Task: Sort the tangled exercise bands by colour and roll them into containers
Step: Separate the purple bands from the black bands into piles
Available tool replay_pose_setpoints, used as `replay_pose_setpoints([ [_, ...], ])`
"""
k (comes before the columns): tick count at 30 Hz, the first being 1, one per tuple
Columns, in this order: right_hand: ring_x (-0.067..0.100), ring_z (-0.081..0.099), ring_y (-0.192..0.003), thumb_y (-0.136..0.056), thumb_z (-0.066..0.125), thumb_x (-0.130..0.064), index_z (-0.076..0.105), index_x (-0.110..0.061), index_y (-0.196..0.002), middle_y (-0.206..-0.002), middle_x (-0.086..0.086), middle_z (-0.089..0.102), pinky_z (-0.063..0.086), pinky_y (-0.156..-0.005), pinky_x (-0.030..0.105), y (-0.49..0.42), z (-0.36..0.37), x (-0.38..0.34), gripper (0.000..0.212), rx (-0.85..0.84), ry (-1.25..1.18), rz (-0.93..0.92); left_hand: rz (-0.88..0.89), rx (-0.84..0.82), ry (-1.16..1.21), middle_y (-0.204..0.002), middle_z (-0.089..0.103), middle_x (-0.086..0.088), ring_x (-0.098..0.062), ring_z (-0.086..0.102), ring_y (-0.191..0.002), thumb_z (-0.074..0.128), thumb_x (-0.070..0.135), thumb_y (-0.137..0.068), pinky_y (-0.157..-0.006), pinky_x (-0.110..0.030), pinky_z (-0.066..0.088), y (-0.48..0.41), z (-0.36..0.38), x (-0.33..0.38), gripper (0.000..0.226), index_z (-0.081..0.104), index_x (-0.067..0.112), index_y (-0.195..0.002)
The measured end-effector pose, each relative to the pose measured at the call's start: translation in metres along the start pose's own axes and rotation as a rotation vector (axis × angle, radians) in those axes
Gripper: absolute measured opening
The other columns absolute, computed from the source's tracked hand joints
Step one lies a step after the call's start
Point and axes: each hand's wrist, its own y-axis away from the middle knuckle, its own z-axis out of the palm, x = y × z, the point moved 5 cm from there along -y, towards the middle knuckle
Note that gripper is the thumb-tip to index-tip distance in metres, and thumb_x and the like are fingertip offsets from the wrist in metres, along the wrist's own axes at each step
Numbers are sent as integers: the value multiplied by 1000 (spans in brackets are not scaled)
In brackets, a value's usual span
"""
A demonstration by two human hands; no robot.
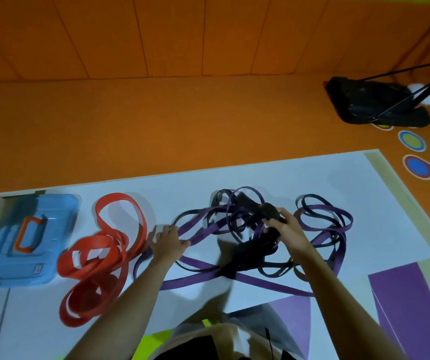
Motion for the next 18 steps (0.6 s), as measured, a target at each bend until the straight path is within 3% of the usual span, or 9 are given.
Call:
replay_pose_setpoints([
  [2, 35, 72, -84, -94, 71, -12, 65, -13, -114, -88, 23, 74, 56, -83, 46, 2, -9, 3, 21, -10, 10, -17, -8, 90, -102, -152, 48, -8, -33, 37, -145, 57, 66, -90, -115, -52, 39, -4, 1, -12, 69, 50, 24, -145],
  [5, 37, 74, -91, -94, 72, -15, 64, -17, -114, -96, 20, 76, 56, -94, 54, 5, -17, 11, 21, -16, 54, -16, -18, 158, -59, -110, 62, -4, -28, 57, -112, 54, 75, -80, -86, -46, 58, -18, 2, -25, 54, 58, 30, -109],
  [7, 40, 73, -91, -96, 70, -12, 64, -14, -115, -97, 22, 75, 56, -94, 57, 8, -17, 16, 20, -45, 70, -32, -7, 131, -80, -85, 63, 6, -23, 62, -93, 47, 76, -75, -76, -41, 59, -27, 2, -30, 47, 59, 32, -89],
  [9, 39, 72, -86, -93, 70, -10, 64, -10, -114, -96, 24, 74, 56, -89, 57, 11, -15, 17, 22, -79, 76, -74, 42, 116, -145, -74, 64, 8, -23, 63, -83, 41, 66, -78, -75, -41, 57, -31, -3, -24, 42, 62, 29, -79],
  [11, 34, 69, -82, -86, 70, -11, 66, -10, -109, -91, 24, 70, 55, -82, 52, 14, -12, 17, 24, -103, 91, -111, 46, 107, -113, -75, 68, 5, -21, 64, -80, 46, 54, -86, -76, -40, 54, -41, -5, -22, 30, 61, 28, -79],
  [15, 34, 66, -90, -86, 76, -3, 70, -17, -110, -98, 16, 68, 55, -85, 50, 14, -5, 25, 28, -183, 176, -139, -40, 46, 375, -89, 74, -1, -26, 69, -82, 49, 42, -96, -68, -35, 50, -39, -26, -1, 24, 53, 18, -100],
  [18, 21, 66, -93, -86, 74, -2, 71, -16, -111, -99, 4, 69, 54, -86, 43, 15, 0, 32, 29, -254, 260, -153, 28, -142, 525, -100, 77, -7, -24, 71, -96, 53, 26, -102, -83, -40, 55, -29, -27, 34, 17, 48, 11, -106],
])
